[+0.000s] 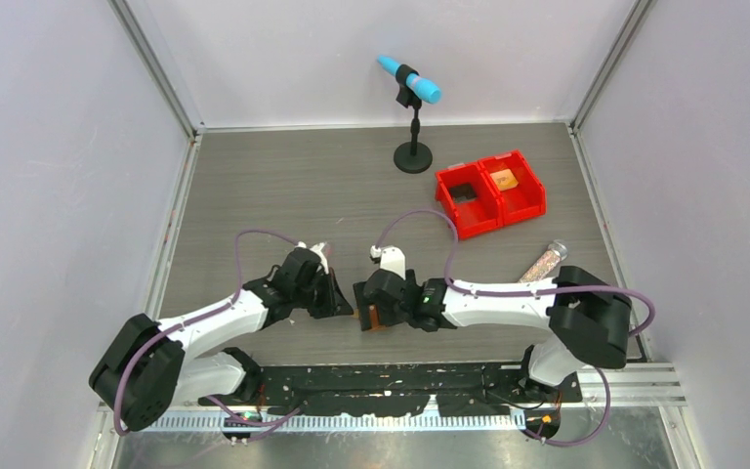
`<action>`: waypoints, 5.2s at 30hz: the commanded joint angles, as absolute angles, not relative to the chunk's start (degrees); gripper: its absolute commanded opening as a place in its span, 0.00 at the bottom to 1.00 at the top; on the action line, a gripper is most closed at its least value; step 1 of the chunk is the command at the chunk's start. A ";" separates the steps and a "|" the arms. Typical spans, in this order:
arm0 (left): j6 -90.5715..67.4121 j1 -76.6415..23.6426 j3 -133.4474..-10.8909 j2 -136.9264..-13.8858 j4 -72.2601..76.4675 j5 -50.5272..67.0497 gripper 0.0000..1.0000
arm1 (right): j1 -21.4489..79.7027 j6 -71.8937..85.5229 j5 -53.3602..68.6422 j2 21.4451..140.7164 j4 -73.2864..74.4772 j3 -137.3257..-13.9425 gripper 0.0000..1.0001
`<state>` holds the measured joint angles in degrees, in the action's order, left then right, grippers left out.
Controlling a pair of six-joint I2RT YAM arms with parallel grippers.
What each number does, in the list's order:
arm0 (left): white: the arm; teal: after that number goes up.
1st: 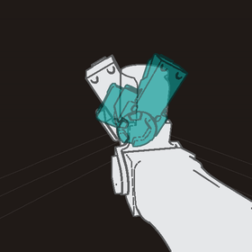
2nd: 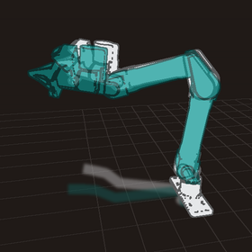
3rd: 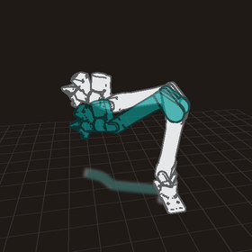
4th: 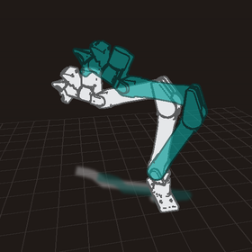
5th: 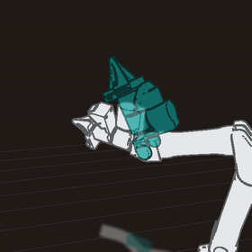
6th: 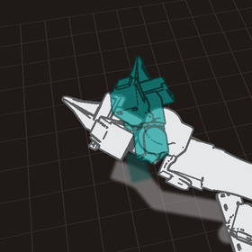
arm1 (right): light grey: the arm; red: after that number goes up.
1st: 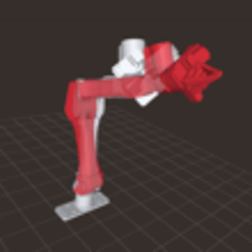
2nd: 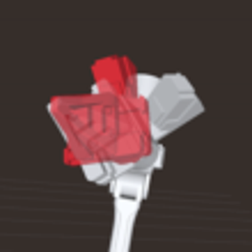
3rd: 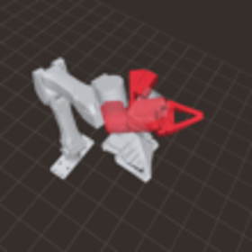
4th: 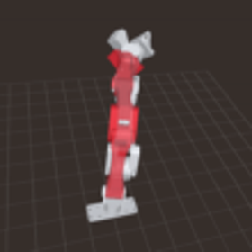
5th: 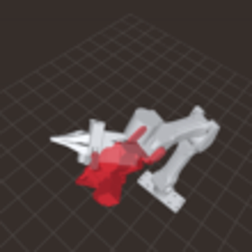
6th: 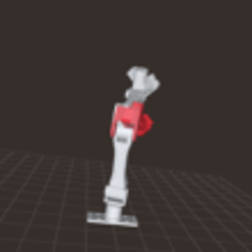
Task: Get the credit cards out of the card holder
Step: Open the card holder at the center of the board.
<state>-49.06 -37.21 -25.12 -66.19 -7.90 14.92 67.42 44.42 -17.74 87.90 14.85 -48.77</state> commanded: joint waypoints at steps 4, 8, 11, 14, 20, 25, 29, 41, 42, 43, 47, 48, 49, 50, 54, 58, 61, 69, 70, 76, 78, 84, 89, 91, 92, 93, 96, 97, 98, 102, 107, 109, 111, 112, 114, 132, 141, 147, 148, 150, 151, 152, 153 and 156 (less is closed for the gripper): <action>-49.40 -37.00 -24.48 -65.18 -4.26 16.70 0.00 | 68.53 44.38 -22.01 91.06 16.70 -52.12 0.99; -48.87 -36.99 -24.97 -65.22 -5.32 16.15 0.00 | 68.63 44.03 -22.99 92.26 16.68 -52.29 0.99; -48.36 -36.98 -25.48 -65.33 -6.55 15.76 0.00 | 68.83 43.88 -23.45 92.97 16.64 -52.50 0.99; -48.33 -36.99 -25.51 -64.95 -7.07 15.65 0.00 | 69.27 43.86 -24.95 94.08 18.15 -53.37 0.99; -48.28 -36.96 -25.23 -64.81 -7.50 15.35 0.00 | 70.15 43.85 -28.38 94.46 20.21 -54.40 0.99; -47.86 -36.99 -24.92 -65.03 -8.29 14.97 0.00 | 70.31 43.63 -29.88 93.13 20.60 -54.18 0.95; -47.27 -36.95 -24.87 -64.45 -9.68 14.06 0.00 | 70.31 43.66 -31.39 91.87 21.09 -53.72 0.91; -44.95 -36.95 -25.40 -62.77 -14.19 10.86 0.00 | 70.27 43.20 -34.65 85.98 23.72 -52.95 0.87; -44.85 -36.95 -25.48 -62.73 -14.43 10.76 0.00 | 70.25 43.22 -34.77 85.61 23.82 -52.70 0.87; -44.76 -36.98 -25.49 -62.68 -14.56 10.68 0.00 | 70.19 43.11 -35.08 85.39 23.77 -52.54 0.86; -44.68 -36.97 -25.40 -62.65 -14.97 10.72 0.00 | 69.23 42.25 -35.13 84.80 23.27 -51.62 0.82; -44.65 -36.95 -25.40 -62.57 -15.09 10.72 0.00 | 68.70 41.59 -34.93 84.59 23.11 -51.52 0.80; -44.61 -36.96 -25.42 -62.49 -15.30 10.68 0.00 | 68.41 41.23 -34.78 84.14 22.61 -51.29 0.79; -44.52 -37.00 -25.46 -62.41 -15.48 10.57 0.00 | 67.71 40.56 -34.47 83.86 22.29 -51.04 0.76; -44.05 -36.95 -25.49 -61.92 -16.81 9.70 0.00 | 64.15 39.08 -30.93 82.07 18.98 -48.67 0.67; -43.56 -36.76 -25.66 -61.32 -17.94 8.83 0.00 | 59.90 37.67 -25.66 81.02 14.60 -45.29 0.56; -43.35 -36.48 -25.75 -61.15 -18.40 8.62 0.00 | 57.77 36.71 -21.41 80.98 10.32 -42.79 0.51; -42.32 -35.56 -27.07 -60.97 -20.76 7.88 0.00 | 54.70 35.35 -13.19 81.56 3.59 -39.76 0.45; -42.03 -35.33 -27.33 -60.98 -21.19 7.57 0.00 | 54.33 35.47 -12.62 81.61 3.07 -39.44 0.44; -39.43 -33.88 -29.50 -61.23 -25.11 6.91 0.00 | 52.63 35.94 -7.01 79.27 -2.36 -36.46 0.39; -38.53 -33.69 -30.21 -61.13 -25.35 7.86 0.00 | 52.46 35.86 -5.08 79.35 -3.77 -36.44 0.43; -36.98 -33.44 -32.35 -62.83 -26.22 9.79 0.00 | 51.30 34.96 -2.96 82.48 -4.22 -38.83 0.43; -35.68 -32.46 -32.75 -64.83 -25.82 10.90 0.00 | 50.48 36.80 -1.79 83.13 -4.13 -38.25 0.21; -35.34 -31.90 -32.94 -65.36 -25.91 11.80 0.00 | 50.45 38.34 -1.12 82.71 -4.70 -36.74 0.15; -35.16 -31.68 -33.14 -65.53 -26.42 12.31 0.00 | 50.49 40.02 -0.94 82.49 -4.99 -35.22 0.11; -34.79 -31.57 -33.44 -65.56 -27.36 12.59 0.00 | 50.47 41.06 -0.87 81.97 -5.36 -33.48 0.10; -33.72 -31.51 -33.86 -64.19 -30.02 12.95 0.00 | 51.70 47.58 2.40 79.91 -7.03 -29.48 0.08; -33.63 -31.55 -33.70 -63.48 -30.53 13.32 0.00 | 53.09 49.80 2.25 78.21 -7.58 -27.63 0.08; -33.59 -31.55 -33.49 -62.52 -30.89 13.74 0.00 | 53.84 50.65 1.87 77.34 -7.48 -26.91 0.09; -34.07 -31.55 -31.67 -58.32 -28.34 17.80 0.00 | 57.93 53.75 -2.79 70.27 -3.10 -25.38 0.21; -33.87 -31.55 -30.48 -58.07 -25.40 21.38 0.00 | 58.97 52.02 -9.06 65.02 8.20 -29.64 0.39; -33.55 -31.55 -30.74 -59.25 -25.24 21.72 0.00 | 59.04 50.83 -11.49 63.45 13.16 -32.58 0.43; -33.73 -31.55 -30.70 -59.96 -24.51 22.32 0.00 | 59.18 49.82 -13.42 61.79 17.60 -35.36 0.45; -34.07 -31.55 -30.53 -59.94 -23.85 22.66 0.00 | 59.29 49.28 -14.34 60.64 19.93 -37.10 0.46; -34.71 -31.55 -30.28 -59.87 -22.87 23.15 0.00 | 59.60 48.48 -15.14 59.28 21.95 -39.40 0.47; -36.43 -31.55 -28.48 -55.66 -22.40 23.30 0.00 | 71.96 45.27 -12.11 79.33 10.03 -54.44 0.48; -36.18 -31.49 -28.10 -54.28 -23.98 22.19 0.00 | 72.20 46.82 -18.31 87.94 12.37 -54.10 0.50; -35.03 -31.55 -28.60 -53.66 -26.08 20.49 0.00 | 71.24 45.77 -19.91 90.55 14.17 -53.41 0.65; -35.01 -31.55 -28.56 -53.48 -26.10 20.41 0.00 | 71.09 45.48 -19.92 90.99 14.02 -53.33 0.67; -34.88 -31.55 -28.61 -53.26 -26.38 20.19 0.00 | 70.83 45.36 -20.09 91.77 14.04 -53.19 0.69; -34.76 -31.55 -28.62 -53.17 -26.68 20.01 0.00 | 70.79 45.35 -20.15 92.03 14.05 -53.18 0.70; -34.63 -31.55 -28.65 -53.10 -26.90 19.84 0.00 | 70.70 45.24 -20.31 92.48 13.97 -53.18 0.70; -34.51 -31.55 -28.65 -52.91 -27.05 19.66 0.00 | 70.68 45.25 -20.35 92.82 13.93 -53.17 0.70; -34.24 -31.55 -28.57 -52.61 -27.54 19.14 0.00 | 70.66 45.17 -20.71 93.26 14.03 -53.15 0.70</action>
<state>-35.44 -31.79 -28.25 -53.95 -26.46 20.25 70.81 45.67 -18.04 92.71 14.04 -52.71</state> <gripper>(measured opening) 0.026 0.696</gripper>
